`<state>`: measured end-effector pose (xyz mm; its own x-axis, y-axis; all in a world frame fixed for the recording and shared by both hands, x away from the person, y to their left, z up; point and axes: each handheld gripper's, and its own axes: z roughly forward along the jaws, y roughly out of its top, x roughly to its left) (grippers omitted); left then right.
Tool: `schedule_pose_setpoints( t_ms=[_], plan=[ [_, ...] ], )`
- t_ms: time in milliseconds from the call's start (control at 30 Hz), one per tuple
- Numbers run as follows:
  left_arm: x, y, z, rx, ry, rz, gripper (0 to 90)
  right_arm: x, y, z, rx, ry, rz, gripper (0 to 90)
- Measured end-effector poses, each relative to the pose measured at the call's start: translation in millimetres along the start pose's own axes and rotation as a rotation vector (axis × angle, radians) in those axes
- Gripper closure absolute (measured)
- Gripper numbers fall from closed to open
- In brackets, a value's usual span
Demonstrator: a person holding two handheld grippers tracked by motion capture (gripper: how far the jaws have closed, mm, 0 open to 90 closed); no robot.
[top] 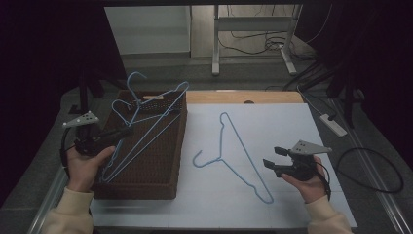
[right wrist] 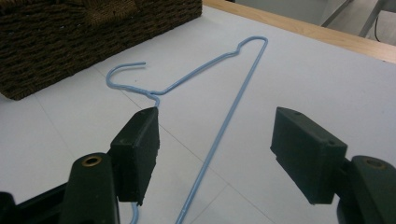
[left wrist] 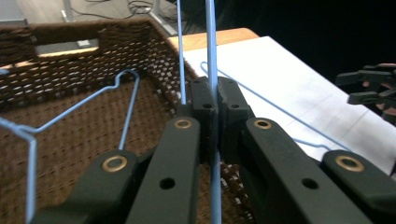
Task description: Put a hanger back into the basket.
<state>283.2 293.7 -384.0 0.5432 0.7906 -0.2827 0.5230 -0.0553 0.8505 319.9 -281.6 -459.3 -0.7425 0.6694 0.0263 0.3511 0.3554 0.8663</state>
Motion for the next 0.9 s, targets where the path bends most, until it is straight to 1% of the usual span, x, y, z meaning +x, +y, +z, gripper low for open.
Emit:
schedule_pose_setpoints(
  t_ms=[100,167,400,533,733,767,800,900],
  plan=[
    [6.7,-3.2,-1.1,0.008,0.02,-0.002,87.3,0.6,-0.4,1.7,0.005,0.003,-0.002,33.2],
    [11.6,-5.3,-1.6,0.023,0.034,0.0,87.3,0.9,-0.5,2.7,0.012,0.004,-0.005,33.1],
    [22.1,-9.5,-0.1,0.058,0.051,-0.003,87.3,1.7,-1.4,5.5,0.024,0.008,-0.01,33.0],
    [26.9,-11.8,4.3,0.086,0.052,-0.006,87.3,1.8,-1.5,5.4,0.024,0.008,-0.01,33.0],
    [29.1,-13.5,14.4,0.132,0.054,0.002,87.3,2.3,-1.8,6.5,0.031,0.009,-0.013,33.0],
    [29.1,-13.5,14.4,0.132,0.054,0.002,87.3,2.5,-2.0,6.9,0.029,0.011,-0.013,33.0],
    [30.3,-14.6,19.2,0.149,0.054,0.003,87.3,2.6,-2.0,7.2,0.03,0.012,-0.014,33.0],
    [31.8,-16.1,24.8,0.175,0.057,0.005,87.3,2.9,-2.3,7.7,0.031,0.012,-0.015,33.0]
  ],
)
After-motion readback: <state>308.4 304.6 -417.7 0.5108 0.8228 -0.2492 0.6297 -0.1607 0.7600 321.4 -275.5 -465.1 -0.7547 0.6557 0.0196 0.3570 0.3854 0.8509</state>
